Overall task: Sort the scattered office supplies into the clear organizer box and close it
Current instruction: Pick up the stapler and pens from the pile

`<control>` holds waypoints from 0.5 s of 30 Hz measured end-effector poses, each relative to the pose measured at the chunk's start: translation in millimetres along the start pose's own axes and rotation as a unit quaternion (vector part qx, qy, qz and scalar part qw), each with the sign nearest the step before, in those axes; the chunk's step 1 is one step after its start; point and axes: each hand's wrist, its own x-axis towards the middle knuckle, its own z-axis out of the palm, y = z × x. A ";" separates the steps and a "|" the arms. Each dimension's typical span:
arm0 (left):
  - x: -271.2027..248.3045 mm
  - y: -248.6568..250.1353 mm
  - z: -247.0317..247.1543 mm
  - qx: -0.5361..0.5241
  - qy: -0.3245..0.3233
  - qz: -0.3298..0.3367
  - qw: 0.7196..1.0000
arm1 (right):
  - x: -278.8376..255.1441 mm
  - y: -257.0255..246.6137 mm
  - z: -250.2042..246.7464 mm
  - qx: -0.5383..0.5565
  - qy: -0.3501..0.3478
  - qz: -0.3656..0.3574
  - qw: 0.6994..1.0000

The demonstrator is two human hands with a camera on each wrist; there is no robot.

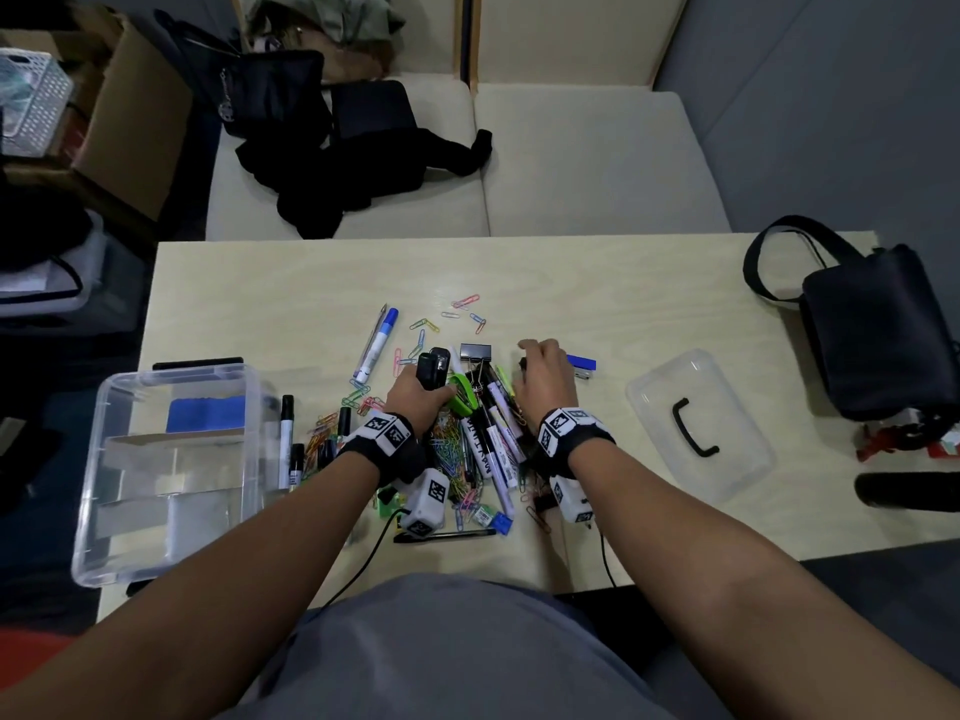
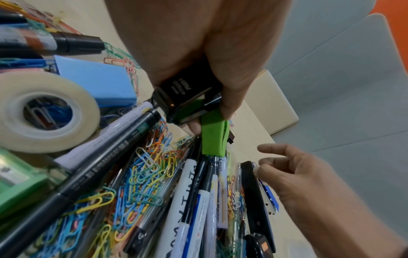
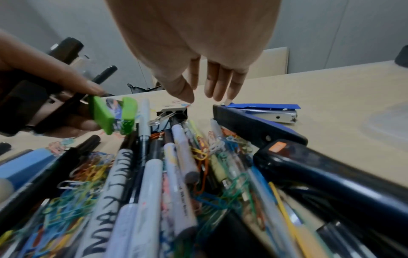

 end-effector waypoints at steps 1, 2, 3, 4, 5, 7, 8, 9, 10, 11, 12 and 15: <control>-0.5 0.4 0.2 0.005 -0.001 0.000 1.000 | 4.3 3.4 -0.5 -0.016 -0.004 0.009 1.000; 2.0 -2.1 1.5 0.008 -0.002 0.002 1.000 | 8.9 6.7 -0.3 -0.033 -0.013 0.018 0.999; 3.5 -3.5 2.6 0.007 -0.006 0.002 1.000 | 13.1 9.8 0.5 -0.051 -0.023 0.023 0.998; 3.8 -3.4 3.8 0.002 -0.009 0.002 1.000 | 17.2 12.7 1.5 -0.069 -0.030 0.025 0.997; 3.5 -3.0 4.2 -0.002 -0.011 0.001 1.000 | 21.0 15.1 2.8 -0.085 -0.036 0.024 0.995; 3.1 -1.7 5.5 -0.009 -0.012 0.004 1.000 | 26.4 19.0 6.2 -0.111 -0.046 0.028 0.992; 4.0 -2.1 6.7 -0.011 -0.011 0.007 1.000 | 27.9 20.2 8.1 -0.122 -0.051 0.033 0.991; 4.0 -1.5 7.1 -0.009 -0.012 0.007 1.000 | 28.2 21.0 9.4 -0.134 -0.056 0.037 0.989; 4.4 -0.9 7.6 -0.009 -0.012 0.010 1.000 | 28.5 21.5 11.0 -0.144 -0.059 0.038 0.987; 4.4 0.1 7.9 -0.010 -0.013 0.012 1.000 | 28.6 21.7 12.1 -0.152 -0.062 0.038 0.986; 5.1 0.0 8.5 -0.013 -0.012 0.013 1.000 | 28.6 21.9 12.9 -0.155 -0.065 0.038 0.985; 5.0 4.0 9.3 -0.012 -0.013 0.010 1.000 | 30.2 22.2 12.6 -0.158 -0.076 0.035 0.984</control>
